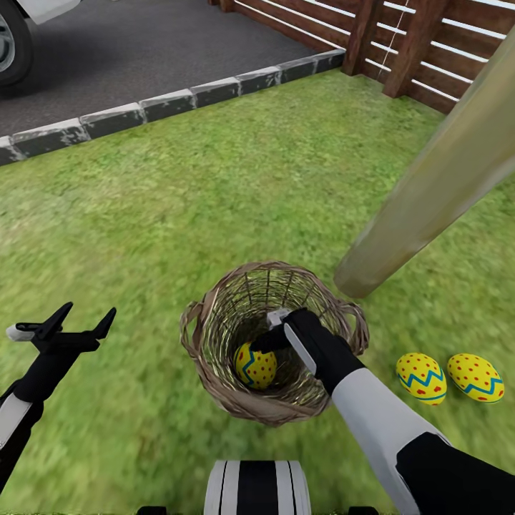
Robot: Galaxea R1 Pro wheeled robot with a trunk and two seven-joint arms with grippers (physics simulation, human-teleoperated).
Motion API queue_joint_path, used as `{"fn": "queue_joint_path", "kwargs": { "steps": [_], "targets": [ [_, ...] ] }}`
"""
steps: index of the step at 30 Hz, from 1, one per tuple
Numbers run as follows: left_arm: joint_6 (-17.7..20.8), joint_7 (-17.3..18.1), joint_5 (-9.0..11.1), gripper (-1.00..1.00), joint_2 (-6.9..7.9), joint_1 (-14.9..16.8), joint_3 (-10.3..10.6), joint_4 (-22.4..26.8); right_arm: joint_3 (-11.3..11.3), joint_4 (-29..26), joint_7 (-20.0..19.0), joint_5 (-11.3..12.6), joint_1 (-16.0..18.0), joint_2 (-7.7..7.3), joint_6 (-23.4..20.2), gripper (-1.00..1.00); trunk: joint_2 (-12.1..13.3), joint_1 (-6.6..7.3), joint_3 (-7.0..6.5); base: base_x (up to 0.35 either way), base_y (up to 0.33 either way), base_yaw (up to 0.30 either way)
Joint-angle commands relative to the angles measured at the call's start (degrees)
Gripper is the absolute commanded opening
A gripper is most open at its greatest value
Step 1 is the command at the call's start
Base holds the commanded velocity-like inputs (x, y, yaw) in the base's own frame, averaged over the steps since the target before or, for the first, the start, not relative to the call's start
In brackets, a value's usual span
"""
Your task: Take the three Easter eggs out of the wicker basket on the lawn in the garden, then place them on the lawn next to a single tree (choose any tree) so that all three eggs are next to the same tree and none are left in the basket.
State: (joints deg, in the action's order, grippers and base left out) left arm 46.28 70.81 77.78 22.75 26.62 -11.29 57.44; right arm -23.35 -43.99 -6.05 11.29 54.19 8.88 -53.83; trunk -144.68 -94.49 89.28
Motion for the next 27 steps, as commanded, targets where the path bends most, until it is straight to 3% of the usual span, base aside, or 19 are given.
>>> {"fn": "queue_joint_path", "kwargs": {
  "steps": [1, 27],
  "targets": [
    [0.5, 0.0, 0.3, 1.00, 0.02, 0.0, 0.0, 0.0, -0.1, 0.0, -0.1, 0.1, 0.0, 0.02, -0.2, 1.00, 0.0, 0.01, 0.04, 0.000, 0.000, 0.000],
    [0.5, -0.1, 0.3, 1.00, -0.39, 0.0, 0.0, 0.0, -0.1, 1.9, -0.7, 0.1, 0.0, 0.50, -0.1, 1.00, -0.1, -0.19, 1.81, 0.000, 0.000, 0.000]
  ]
}}
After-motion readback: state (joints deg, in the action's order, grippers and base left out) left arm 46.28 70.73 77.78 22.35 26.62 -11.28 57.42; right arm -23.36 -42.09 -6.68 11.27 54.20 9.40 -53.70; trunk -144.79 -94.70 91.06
